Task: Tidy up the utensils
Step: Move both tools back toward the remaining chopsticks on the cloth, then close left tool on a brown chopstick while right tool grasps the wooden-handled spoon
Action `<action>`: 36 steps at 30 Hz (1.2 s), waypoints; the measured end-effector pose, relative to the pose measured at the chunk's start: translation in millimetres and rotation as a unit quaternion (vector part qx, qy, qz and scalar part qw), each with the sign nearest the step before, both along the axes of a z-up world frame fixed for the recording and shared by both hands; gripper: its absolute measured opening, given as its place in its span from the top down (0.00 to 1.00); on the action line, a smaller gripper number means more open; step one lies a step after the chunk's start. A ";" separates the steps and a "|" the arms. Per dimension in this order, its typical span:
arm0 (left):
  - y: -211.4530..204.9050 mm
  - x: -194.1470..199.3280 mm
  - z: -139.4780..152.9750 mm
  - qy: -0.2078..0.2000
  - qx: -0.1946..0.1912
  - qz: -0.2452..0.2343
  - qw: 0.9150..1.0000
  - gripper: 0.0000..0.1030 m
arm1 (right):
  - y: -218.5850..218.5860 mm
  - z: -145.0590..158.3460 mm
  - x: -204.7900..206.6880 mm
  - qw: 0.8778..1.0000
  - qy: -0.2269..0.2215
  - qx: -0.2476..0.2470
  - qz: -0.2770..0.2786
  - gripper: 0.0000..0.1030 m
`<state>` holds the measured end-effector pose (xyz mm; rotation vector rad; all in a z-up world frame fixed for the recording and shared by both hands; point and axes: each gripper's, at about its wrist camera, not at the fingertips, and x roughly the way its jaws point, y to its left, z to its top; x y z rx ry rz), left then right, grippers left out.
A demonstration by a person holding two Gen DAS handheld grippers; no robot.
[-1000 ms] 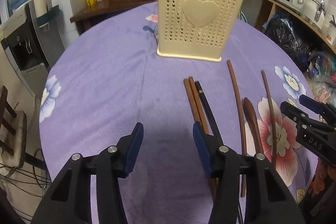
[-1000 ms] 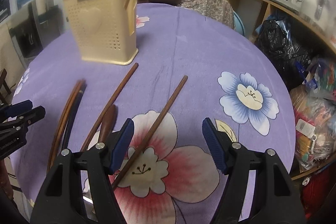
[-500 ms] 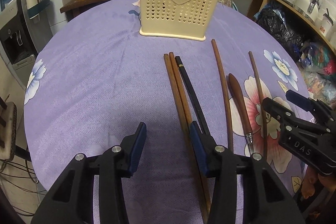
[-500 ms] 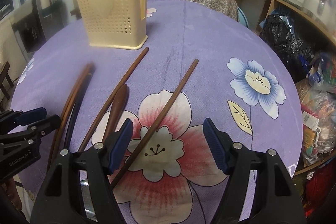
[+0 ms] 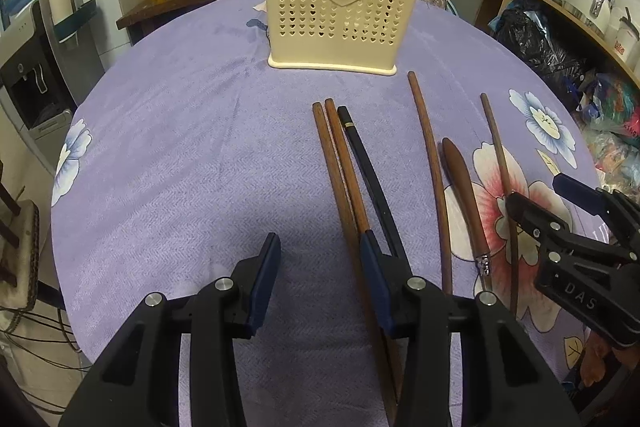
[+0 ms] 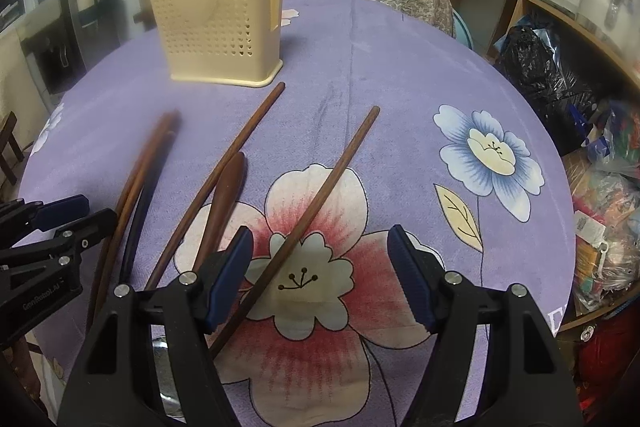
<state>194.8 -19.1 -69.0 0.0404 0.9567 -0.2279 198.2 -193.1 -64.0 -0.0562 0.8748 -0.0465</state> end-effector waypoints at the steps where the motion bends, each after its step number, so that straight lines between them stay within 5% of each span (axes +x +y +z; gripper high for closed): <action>1: 1.8 0.9 -0.2 0.002 -0.003 -0.002 1.000 0.58 | -1.3 0.6 -0.4 1.000 -0.001 0.001 -0.001 0.32; 18: 5.0 17.4 1.2 0.007 0.003 0.005 1.000 0.58 | 2.2 12.4 -0.4 0.999 -0.023 0.021 0.012 0.32; 23: 4.1 30.9 1.0 0.005 0.014 0.007 1.000 0.60 | 18.5 14.4 7.4 0.998 -0.024 0.035 0.054 0.33; 28: 8.9 41.6 1.2 0.007 0.014 0.010 1.000 0.68 | 35.1 3.4 22.6 0.997 0.009 0.038 0.072 0.56; 36: 10.8 48.2 2.0 0.010 0.005 0.019 1.000 0.70 | 36.6 -10.4 35.7 0.996 0.038 0.054 0.052 0.70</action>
